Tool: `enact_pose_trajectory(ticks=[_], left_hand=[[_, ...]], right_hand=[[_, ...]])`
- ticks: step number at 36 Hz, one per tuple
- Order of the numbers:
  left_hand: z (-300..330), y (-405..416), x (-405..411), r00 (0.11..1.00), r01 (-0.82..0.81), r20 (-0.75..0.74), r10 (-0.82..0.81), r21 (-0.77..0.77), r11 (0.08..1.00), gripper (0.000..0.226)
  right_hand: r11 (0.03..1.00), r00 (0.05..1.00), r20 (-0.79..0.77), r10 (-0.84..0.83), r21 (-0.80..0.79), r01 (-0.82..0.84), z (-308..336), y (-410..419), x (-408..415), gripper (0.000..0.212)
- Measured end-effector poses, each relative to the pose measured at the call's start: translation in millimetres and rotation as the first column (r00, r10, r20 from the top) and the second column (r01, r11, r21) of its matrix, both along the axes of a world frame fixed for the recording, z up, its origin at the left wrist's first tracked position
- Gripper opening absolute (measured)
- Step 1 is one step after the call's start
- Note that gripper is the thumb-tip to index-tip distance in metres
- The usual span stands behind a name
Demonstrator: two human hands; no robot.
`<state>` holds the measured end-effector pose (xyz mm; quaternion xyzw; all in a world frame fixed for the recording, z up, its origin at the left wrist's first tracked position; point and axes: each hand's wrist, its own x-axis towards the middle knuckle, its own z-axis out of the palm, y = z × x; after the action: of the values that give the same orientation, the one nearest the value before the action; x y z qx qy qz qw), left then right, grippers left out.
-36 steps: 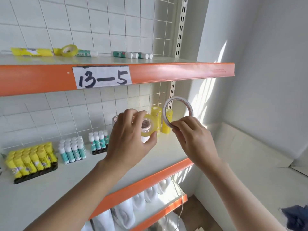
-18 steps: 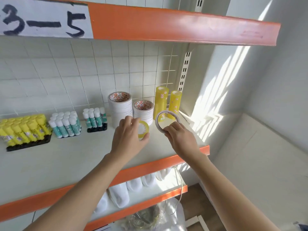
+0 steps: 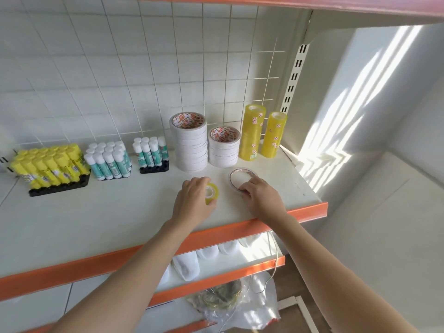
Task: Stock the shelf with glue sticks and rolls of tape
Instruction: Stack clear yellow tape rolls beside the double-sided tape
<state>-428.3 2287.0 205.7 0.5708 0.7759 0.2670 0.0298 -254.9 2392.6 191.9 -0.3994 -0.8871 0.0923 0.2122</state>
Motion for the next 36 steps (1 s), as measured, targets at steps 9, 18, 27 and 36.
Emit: enact_pose_trajectory(ticks=[9,18,27,36], left_hand=[[-7,9,0,0.996,0.027,0.083,-0.031,0.052,0.998,0.051],[-12,-1,-4,0.996,0.045,0.076,-0.05,0.061,0.997,0.051],[-17,-11,-17,0.998,0.026,-0.05,-0.025,0.014,1.0,0.044],[-26,-11,-24,0.978,-0.034,-0.205,0.031,-0.012,0.999,0.049]], right_hand=[[1.0,0.999,-0.034,0.024,-0.001,-0.024,-2,-3,-3,0.017],[1.0,0.998,-0.066,0.011,-0.017,-0.012,-4,-5,-4,0.012],[1.0,1.0,0.012,-0.012,0.004,0.012,2,-3,-6,0.018],[0.965,0.987,-0.153,0.041,0.263,0.001,10,-5,-5,0.017]])
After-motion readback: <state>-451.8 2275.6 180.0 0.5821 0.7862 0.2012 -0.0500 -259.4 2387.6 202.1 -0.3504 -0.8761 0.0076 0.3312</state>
